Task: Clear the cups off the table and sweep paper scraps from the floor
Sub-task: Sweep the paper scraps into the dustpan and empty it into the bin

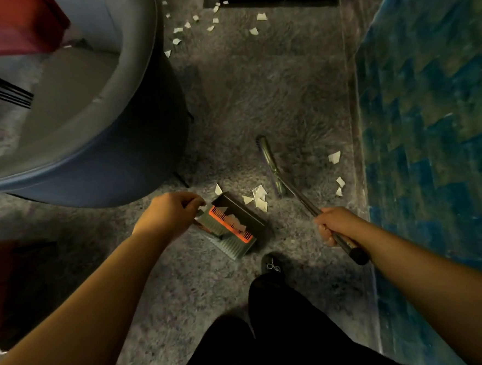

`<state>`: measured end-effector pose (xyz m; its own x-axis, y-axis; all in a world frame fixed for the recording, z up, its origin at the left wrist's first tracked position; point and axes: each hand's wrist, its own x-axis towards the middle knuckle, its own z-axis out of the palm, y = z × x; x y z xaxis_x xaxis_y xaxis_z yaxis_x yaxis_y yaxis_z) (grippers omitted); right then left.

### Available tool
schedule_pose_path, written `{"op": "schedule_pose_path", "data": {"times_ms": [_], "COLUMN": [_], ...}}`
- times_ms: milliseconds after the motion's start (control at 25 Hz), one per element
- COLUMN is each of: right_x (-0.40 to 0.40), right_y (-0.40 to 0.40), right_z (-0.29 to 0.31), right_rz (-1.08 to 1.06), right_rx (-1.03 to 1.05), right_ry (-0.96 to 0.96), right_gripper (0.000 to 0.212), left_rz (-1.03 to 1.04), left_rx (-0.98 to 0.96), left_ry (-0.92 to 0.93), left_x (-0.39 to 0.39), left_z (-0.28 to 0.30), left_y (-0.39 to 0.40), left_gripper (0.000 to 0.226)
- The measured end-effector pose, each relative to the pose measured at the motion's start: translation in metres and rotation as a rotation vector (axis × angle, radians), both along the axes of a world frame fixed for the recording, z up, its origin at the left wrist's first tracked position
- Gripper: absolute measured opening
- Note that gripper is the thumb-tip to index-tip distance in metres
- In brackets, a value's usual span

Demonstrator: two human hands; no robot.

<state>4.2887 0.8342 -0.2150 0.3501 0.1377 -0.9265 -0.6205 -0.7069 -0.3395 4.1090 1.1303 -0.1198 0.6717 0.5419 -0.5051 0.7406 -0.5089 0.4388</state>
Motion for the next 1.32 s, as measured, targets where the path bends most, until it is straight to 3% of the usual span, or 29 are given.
{"op": "schedule_pose_path", "data": {"times_ms": [320,440,600,680,880,1040,1120,1200,1320], "right_x": [0.003,-0.01,-0.032,-0.035,-0.027,-0.008,-0.002,-0.004,-0.014], "right_y": [0.048,0.061,0.047,0.038,0.034,0.047,0.052,0.053,0.05], "right_z": [-0.036,-0.033,-0.022,-0.014,0.005,0.001,-0.006,-0.011,-0.015], "right_rz": [0.091,0.049,0.003,-0.009,0.0,0.055,0.023,0.016,0.003], "right_rx": [0.005,0.027,0.057,0.078,0.098,0.054,0.009,-0.026,-0.041], "right_ry": [0.047,0.167,0.251,0.259,0.138,0.036,0.018,0.018,0.029], "right_gripper": [0.013,0.012,0.054,0.059,0.05,0.015,0.01,0.012,0.032], "left_rz": [-0.016,-0.017,-0.02,-0.023,-0.002,0.018,0.024,0.031,0.052], "left_rx": [0.018,0.027,0.017,0.014,-0.033,-0.027,-0.02,-0.011,-0.015], "left_ry": [-0.015,-0.023,-0.029,-0.022,-0.028,-0.02,-0.018,-0.028,-0.034], "left_x": [0.017,0.016,0.011,0.007,-0.002,-0.008,-0.013,-0.019,-0.026], "left_z": [-0.003,-0.005,-0.006,-0.006,-0.004,0.0,0.001,0.0,0.0], "left_y": [0.008,0.01,0.009,0.007,0.008,0.012,0.014,0.013,0.014], "left_gripper": [0.017,0.017,0.017,0.017,0.017,0.017,0.017,0.017,0.015]}}
